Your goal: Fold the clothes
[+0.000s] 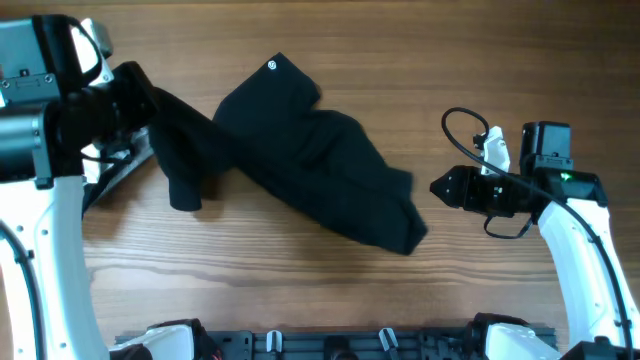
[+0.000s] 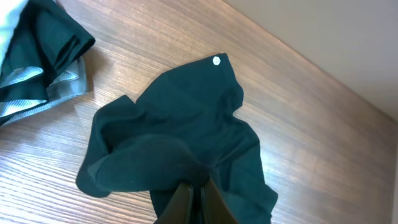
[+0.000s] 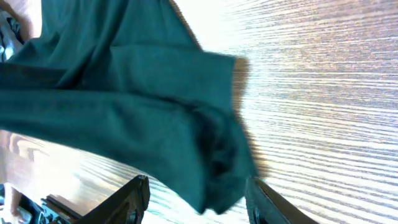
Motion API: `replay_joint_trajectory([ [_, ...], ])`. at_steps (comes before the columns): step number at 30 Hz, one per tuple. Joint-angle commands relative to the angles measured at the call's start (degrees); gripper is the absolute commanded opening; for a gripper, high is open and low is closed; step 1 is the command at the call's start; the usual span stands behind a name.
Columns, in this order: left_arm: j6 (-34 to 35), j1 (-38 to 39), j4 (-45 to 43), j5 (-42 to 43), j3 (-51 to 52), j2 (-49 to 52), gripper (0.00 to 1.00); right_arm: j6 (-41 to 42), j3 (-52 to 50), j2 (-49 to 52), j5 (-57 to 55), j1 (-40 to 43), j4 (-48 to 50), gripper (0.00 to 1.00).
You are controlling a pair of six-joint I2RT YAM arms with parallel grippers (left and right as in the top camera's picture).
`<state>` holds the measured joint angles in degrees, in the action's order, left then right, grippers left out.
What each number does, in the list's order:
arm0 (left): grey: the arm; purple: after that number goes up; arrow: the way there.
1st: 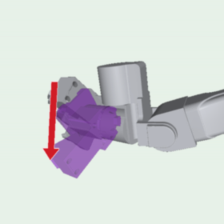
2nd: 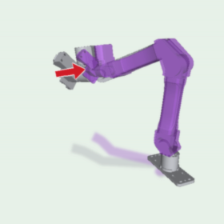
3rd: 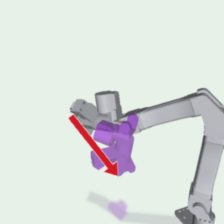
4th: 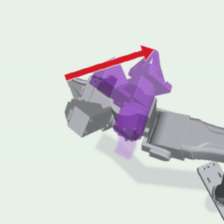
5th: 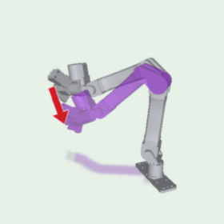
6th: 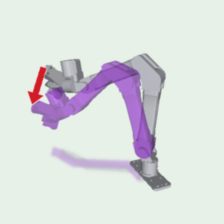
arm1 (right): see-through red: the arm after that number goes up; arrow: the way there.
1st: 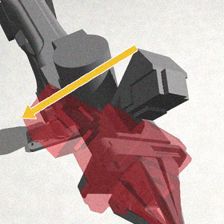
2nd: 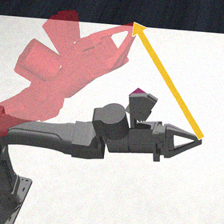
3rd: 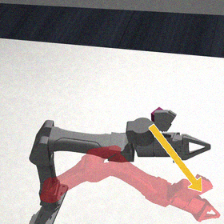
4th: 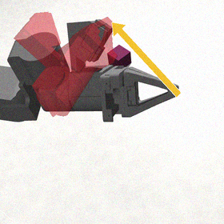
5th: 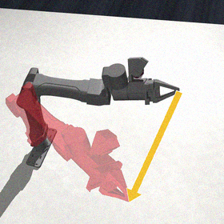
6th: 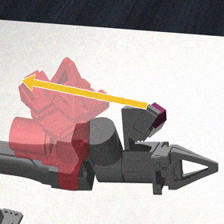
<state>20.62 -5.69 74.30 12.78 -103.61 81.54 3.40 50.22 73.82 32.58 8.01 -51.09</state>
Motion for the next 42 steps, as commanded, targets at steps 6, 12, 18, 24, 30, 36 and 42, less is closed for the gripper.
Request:
replay_joint_trajectory([
  [6, -0.9, 0.2, -0.8, -2.0, -0.3, 0.0, 0.04, -2.2, -0.2, 8.8, 4.0, -2.9, 0.3, 0.36],
  [12, -0.9, 0.2, -1.0, -2.0, -0.3, 0.0, 0.04, -0.5, -0.2, 16.7, 1.6, -10.3, 4.0, 0.46],
  [18, -0.9, 0.2, -1.2, -2.0, -0.3, 0.0, 0.04, 1.3, -0.2, 21.6, 1.4, -14.1, 9.1, 0.55],
  [24, -0.9, 0.2, -1.2, -2.0, -0.3, 0.0, 0.04, 4.2, -0.2, 23.7, 0.9, -14.9, 10.6, 0.39],
  [30, -0.9, 0.2, -1.4, -2.0, -0.3, 0.0, 0.04, -0.1, -0.2, 24.0, 7.8, -18.5, 10.3, 0.04],
  [36, -0.9, 0.2, -1.8, -2.0, -0.3, 0.0, 0.04, -2.2, -0.2, 20.1, 7.6, -18.6, 9.0, 0.04],
  [42, -0.9, 0.2, -1.9, -2.0, -0.3, 0.0, 0.04, -14.3, -0.2, 12.2, 16.4, -18.8, 5.5, 0.04],
])
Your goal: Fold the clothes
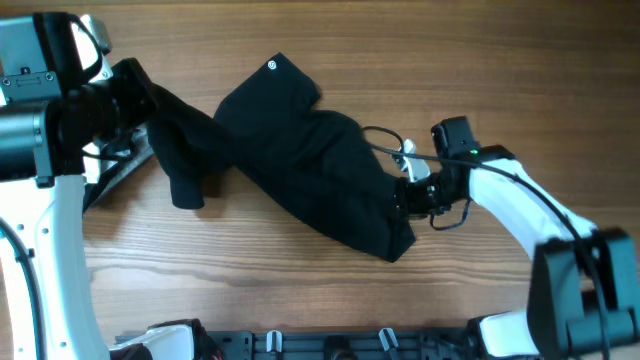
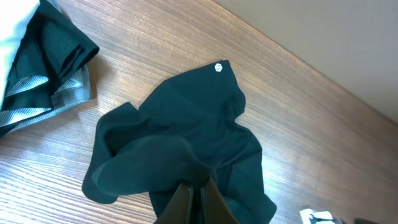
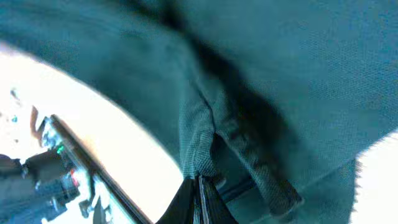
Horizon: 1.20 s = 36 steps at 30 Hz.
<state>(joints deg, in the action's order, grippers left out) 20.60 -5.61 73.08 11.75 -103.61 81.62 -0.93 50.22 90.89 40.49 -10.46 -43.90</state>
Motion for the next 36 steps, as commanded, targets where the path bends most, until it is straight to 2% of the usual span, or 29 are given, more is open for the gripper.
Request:
replay_joint_trajectory([
  [1, -0.9, 0.2, -0.7, -1.0, -0.3, -0.1, 0.04, -11.2, -0.2, -6.0, 10.9, -0.9, -2.0, 0.04],
  [5, -0.9, 0.2, -0.9, -1.0, -0.3, -0.1, 0.04, -10.5, -0.2, -6.9, 10.5, -3.7, -1.8, 0.05],
  [6, -0.9, 0.1, -1.0, -1.0, -0.3, -0.1, 0.04, -10.5, -0.2, -6.7, 9.5, -4.6, -1.8, 0.08],
  [8, -0.9, 0.2, -1.2, -1.0, -0.3, -0.1, 0.04, -9.5, -0.2, -6.7, 4.4, -6.0, -1.5, 0.26],
  [9, -0.9, 0.2, -1.2, -1.0, -0.3, -0.1, 0.04, -6.5, -0.2, -6.7, -0.2, -6.5, -1.0, 0.33],
  [10, -0.9, 0.2, -1.3, -1.0, -0.3, -0.1, 0.04, -2.3, -0.2, -6.7, -5.5, -6.5, -0.2, 0.35],
  [13, -0.9, 0.2, -1.2, -1.0, -0.3, -0.1, 0.04, 11.6, -0.2, -6.7, -21.5, -6.3, 1.4, 0.35],
  [14, -0.9, 0.2, -1.2, -1.0, -0.3, -0.1, 0.04, 13.2, -0.2, -6.7, -23.2, -6.2, 1.7, 0.36],
  [19, -0.9, 0.2, -1.3, -1.0, -0.3, -0.1, 0.04, 13.0, -0.2, -6.3, -22.5, -6.1, 1.1, 0.45],
  [20, -0.9, 0.2, -1.3, -1.0, -0.3, -0.1, 0.04, 13.1, -0.2, -6.0, -22.5, -6.1, 1.0, 0.44],
  [22, -0.9, 0.2, -1.4, -1.0, -0.3, -0.1, 0.04, 13.1, -0.2, -4.8, -22.5, -6.1, 1.0, 0.36],
  [24, -0.9, 0.2, -1.5, -1.0, -0.3, -0.1, 0.04, 13.1, -0.2, -3.1, -22.9, -6.1, 1.1, 0.34],
  [26, -0.9, 0.2, -1.5, -1.0, -0.3, -0.1, 0.04, 13.7, -0.2, -0.9, -23.1, -6.1, 1.8, 0.48],
  [28, -0.9, 0.2, -1.5, -1.0, -0.3, -0.1, 0.04, 14.3, -0.2, 1.3, -22.3, -6.2, 2.1, 0.53],
  [30, -0.9, 0.2, -1.5, -1.0, -0.3, -0.1, 0.04, 10.0, -0.2, 2.8, -17.4, -6.7, 2.1, 0.59],
  [32, -0.9, 0.2, -1.5, -1.0, -0.3, -0.1, 0.04, 6.7, -0.2, 3.4, -15.0, -7.7, 2.0, 0.61],
  [36, -0.9, 0.2, -1.7, -1.0, -0.3, -0.1, 0.04, 5.6, -0.2, 3.4, -16.0, -9.5, 3.5, 0.61],
])
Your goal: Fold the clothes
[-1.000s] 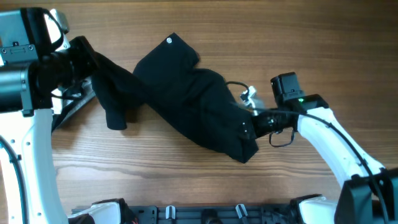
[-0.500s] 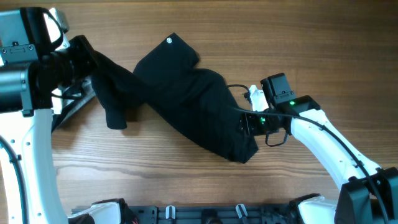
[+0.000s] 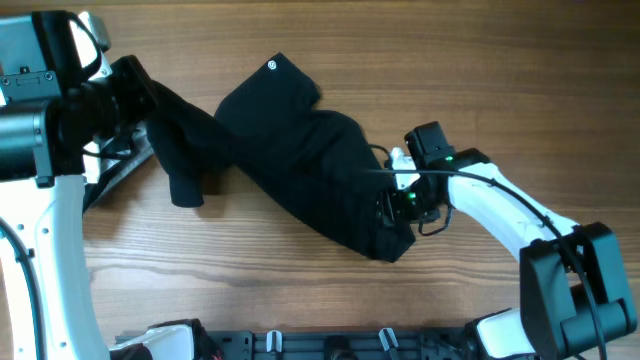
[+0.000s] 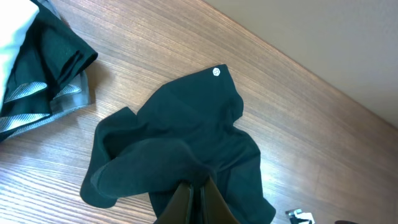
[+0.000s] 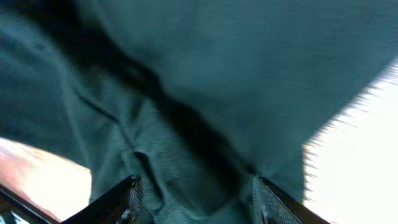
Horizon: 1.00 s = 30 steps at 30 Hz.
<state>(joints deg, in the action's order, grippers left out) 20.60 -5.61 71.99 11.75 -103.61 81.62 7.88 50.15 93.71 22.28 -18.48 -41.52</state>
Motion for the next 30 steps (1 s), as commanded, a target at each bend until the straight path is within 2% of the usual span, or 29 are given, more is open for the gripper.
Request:
replay_joint_trajectory([
  [1, -0.9, 0.2, -0.6, -1.0, -0.3, -0.1, 0.04, -3.5, -0.1, 0.6, 2.2, -1.9, 1.6, 0.61],
  [3, -0.9, 0.2, -0.6, -1.0, -0.3, -0.1, 0.04, -4.5, -0.1, 0.6, 2.1, -2.5, 2.1, 0.59],
  [7, -0.9, 0.2, -0.6, -1.0, -0.3, -0.1, 0.04, -2.3, -0.1, 0.6, -3.4, -4.0, 2.0, 0.39],
  [8, -0.9, 0.2, -0.6, -1.0, -0.3, -0.1, 0.04, -1.1, -0.1, 0.6, -5.1, -4.0, 1.8, 0.38],
  [14, -0.9, 0.2, -0.6, -1.0, -0.3, -0.1, 0.04, -0.2, -0.1, 0.5, -8.5, -4.0, 2.4, 0.41],
  [16, -0.9, 0.2, -0.6, -1.0, -0.3, -0.1, 0.04, -0.5, -0.1, 0.5, -8.6, -4.0, 3.6, 0.50],
  [17, -0.9, 0.1, -0.6, -1.0, -0.3, -0.1, 0.04, -1.0, -0.1, 0.5, -8.5, -4.0, 4.2, 0.50],
  [21, -0.9, 0.2, -0.6, -1.0, -0.3, -0.1, 0.04, -3.9, -0.1, 0.5, -7.5, -4.1, 5.0, 0.46],
  [24, -0.9, 0.2, -0.6, -1.0, -0.3, -0.1, 0.04, -5.9, -0.1, 0.5, -5.5, -4.5, 4.9, 0.48],
  [27, -0.9, 0.2, -0.7, -1.0, -0.3, -0.1, 0.04, -6.2, -0.1, 0.5, -6.1, -5.2, 5.1, 0.42],
  [30, -0.9, 0.1, -0.7, -1.0, -0.3, -0.1, 0.05, -6.2, -0.1, 0.5, -7.7, -5.5, 5.7, 0.44],
])
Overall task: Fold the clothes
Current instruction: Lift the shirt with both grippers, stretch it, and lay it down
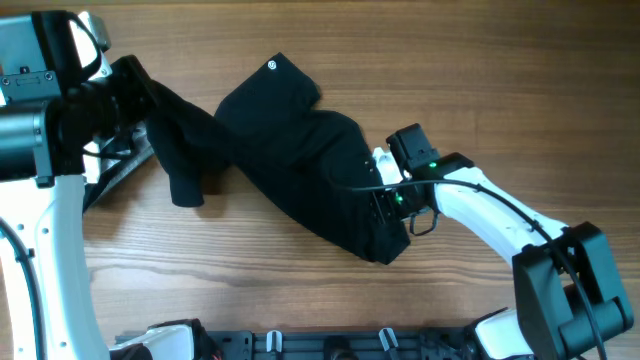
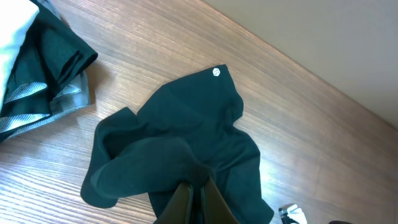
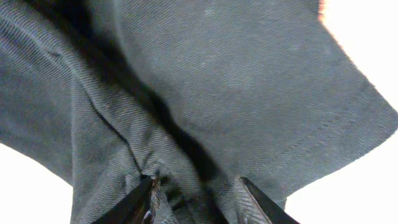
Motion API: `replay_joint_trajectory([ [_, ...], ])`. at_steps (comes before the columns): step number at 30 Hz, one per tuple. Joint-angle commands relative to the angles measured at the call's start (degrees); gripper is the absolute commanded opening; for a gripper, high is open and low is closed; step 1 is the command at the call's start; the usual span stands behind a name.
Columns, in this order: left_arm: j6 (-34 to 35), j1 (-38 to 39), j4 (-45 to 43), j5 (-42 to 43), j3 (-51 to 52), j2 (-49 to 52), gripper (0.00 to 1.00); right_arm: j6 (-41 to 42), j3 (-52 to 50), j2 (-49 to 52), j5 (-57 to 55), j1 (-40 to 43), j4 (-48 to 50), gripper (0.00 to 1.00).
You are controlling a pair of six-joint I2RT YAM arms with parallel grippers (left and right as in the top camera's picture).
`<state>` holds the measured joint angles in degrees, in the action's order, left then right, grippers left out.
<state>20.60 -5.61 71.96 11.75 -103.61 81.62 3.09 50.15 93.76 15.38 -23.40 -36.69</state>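
A black garment [image 1: 300, 160] with a small white round logo [image 1: 272, 66] lies crumpled across the wooden table [image 1: 500, 60], stretched from upper left to lower right. My left gripper [image 2: 199, 191] is shut on a bunched part of the garment [image 2: 186, 137] and holds its left end raised. My right gripper [image 1: 386, 206] sits on the garment's lower right end. In the right wrist view that gripper [image 3: 202, 200] is open, its fingers [image 3: 147, 198] spread and pressed into the dark cloth [image 3: 236, 81], folds lying between them.
A folded pile of dark and grey clothes [image 2: 37, 81] lies at the table's left, beside the left arm [image 1: 40, 110]. A black rack [image 1: 330, 342] runs along the front edge. Bare wood [image 1: 520, 90] shows right of the garment.
My right gripper has shifted a little further left onto the garment's lower right end and is still open. The left gripper and the raised cloth have not moved.
My right gripper was open at the right, off the garment. Then it was at the garment's lower right end, shut on a fold. Then it stood open over the cloth, and now presses open slightly further in. The left gripper held its end throughout.
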Motion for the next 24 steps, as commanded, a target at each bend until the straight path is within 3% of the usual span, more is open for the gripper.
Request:
replay_joint_trajectory([
  [1, -0.9, 0.1, -0.6, -1.0, -0.3, -0.1, 0.05, -1.4, -0.1, 0.5, -1.0, -0.5, 1.3, 0.43],
  [4, -0.9, 0.1, -0.6, -1.0, -0.3, -0.1, 0.05, -1.4, -0.1, 0.4, -1.0, -0.5, 1.9, 0.32],
  [9, -0.9, 0.2, -0.7, -1.0, -0.3, -0.1, 0.05, 1.7, -0.1, -1.6, -1.2, -0.5, 2.1, 0.04],
  [17, -0.9, 0.1, -0.9, -1.0, -0.3, -0.1, 0.05, 7.7, 1.0, -9.9, -2.6, 1.5, 1.0, 0.04],
  [24, -1.6, 0.1, -6.3, -0.9, -0.3, -1.2, 0.04, 13.4, 8.3, -19.4, -4.0, 10.5, -6.7, 0.04],
])
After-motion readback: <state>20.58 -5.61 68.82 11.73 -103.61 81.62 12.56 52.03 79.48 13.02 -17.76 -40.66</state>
